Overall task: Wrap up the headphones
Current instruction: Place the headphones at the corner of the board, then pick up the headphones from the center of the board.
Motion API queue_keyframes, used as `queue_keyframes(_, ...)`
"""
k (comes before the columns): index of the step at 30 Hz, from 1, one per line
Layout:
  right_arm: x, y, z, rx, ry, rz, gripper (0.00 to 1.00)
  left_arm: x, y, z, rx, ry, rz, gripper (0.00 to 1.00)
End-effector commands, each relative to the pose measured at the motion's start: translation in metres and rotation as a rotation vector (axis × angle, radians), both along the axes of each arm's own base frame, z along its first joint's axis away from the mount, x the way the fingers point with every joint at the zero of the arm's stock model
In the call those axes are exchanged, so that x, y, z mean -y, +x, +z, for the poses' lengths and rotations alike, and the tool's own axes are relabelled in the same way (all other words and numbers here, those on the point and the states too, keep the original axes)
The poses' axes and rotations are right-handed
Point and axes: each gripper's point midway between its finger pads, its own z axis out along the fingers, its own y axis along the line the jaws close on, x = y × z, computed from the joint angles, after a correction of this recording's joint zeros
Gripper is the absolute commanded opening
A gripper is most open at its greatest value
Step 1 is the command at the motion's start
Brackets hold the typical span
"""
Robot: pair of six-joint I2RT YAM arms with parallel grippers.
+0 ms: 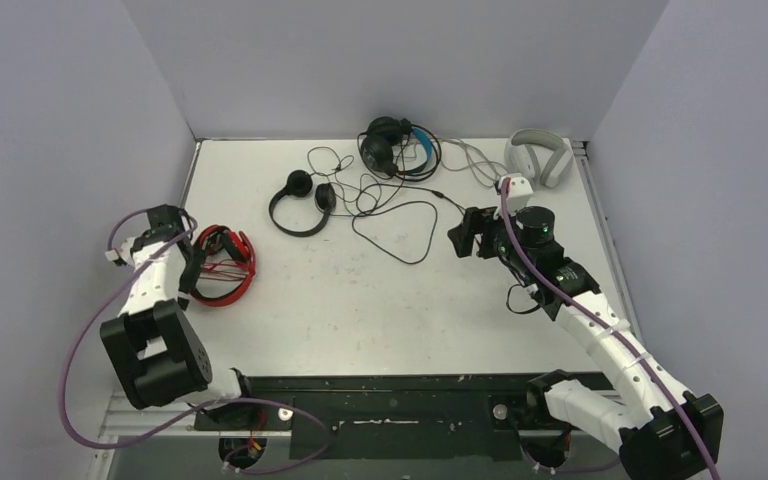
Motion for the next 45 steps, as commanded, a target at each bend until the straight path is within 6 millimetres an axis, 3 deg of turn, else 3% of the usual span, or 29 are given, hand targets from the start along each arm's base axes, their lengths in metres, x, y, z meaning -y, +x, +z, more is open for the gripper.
queue_keyframes(1, -0.001, 0.005, 0.023, 0.064, 0.031, -0.001, 0.78, 0.000, 0.028, 0.070, 0.188, 0.069, -0.106, 0.93)
queue_keyframes(3, -0.002, 0.006, 0.022, 0.059, 0.038, 0.002, 0.78, 0.022, 0.055, 0.088, 0.286, 0.046, -0.224, 0.94)
queue_keyframes(7, -0.004, 0.007, 0.023, 0.059, 0.048, 0.005, 0.78, 0.090, 0.117, 0.116, 0.432, 0.031, -0.444, 0.95)
queue_keyframes(10, -0.003, 0.008, 0.025, 0.061, 0.049, 0.001, 0.78, 0.132, 0.154, 0.120, 0.448, 0.014, -0.479, 0.95)
queue_keyframes(13, -0.001, 0.007, 0.026, 0.063, 0.047, -0.008, 0.78, 0.150, 0.179, 0.106, 0.407, 0.014, -0.433, 0.93)
queue_keyframes(19, 0.004, 0.005, 0.028, 0.070, 0.045, -0.026, 0.78, 0.143, 0.201, 0.057, 0.269, 0.040, -0.239, 0.87)
queue_keyframes(23, 0.006, 0.006, 0.027, 0.069, 0.039, -0.032, 0.78, 0.155, 0.214, 0.025, 0.206, 0.018, -0.223, 0.82)
queue_keyframes(29, 0.006, 0.010, 0.030, 0.075, 0.039, -0.035, 0.78, 0.165, 0.220, -0.009, 0.136, 0.014, -0.176, 0.77)
queue_keyframes(37, 0.006, 0.011, 0.031, 0.075, 0.050, -0.039, 0.78, 0.173, 0.222, -0.049, 0.081, -0.039, -0.154, 0.53)
queue_keyframes(39, 0.005, 0.012, 0.030, 0.075, 0.055, -0.038, 0.78, 0.178, 0.220, -0.059, 0.064, -0.075, -0.156, 0.34)
queue_keyframes(41, 0.004, 0.011, 0.031, 0.074, 0.059, -0.036, 0.78, 0.179, 0.223, -0.066, 0.054, -0.104, -0.188, 0.25)
queue_keyframes(43, 0.004, 0.012, 0.034, 0.079, 0.061, -0.037, 0.78, 0.179, 0.226, -0.062, 0.040, -0.113, -0.244, 0.22)
queue_keyframes(45, 0.006, 0.010, 0.034, 0.081, 0.058, -0.042, 0.78, 0.170, 0.225, -0.044, 0.009, -0.063, -0.287, 0.08)
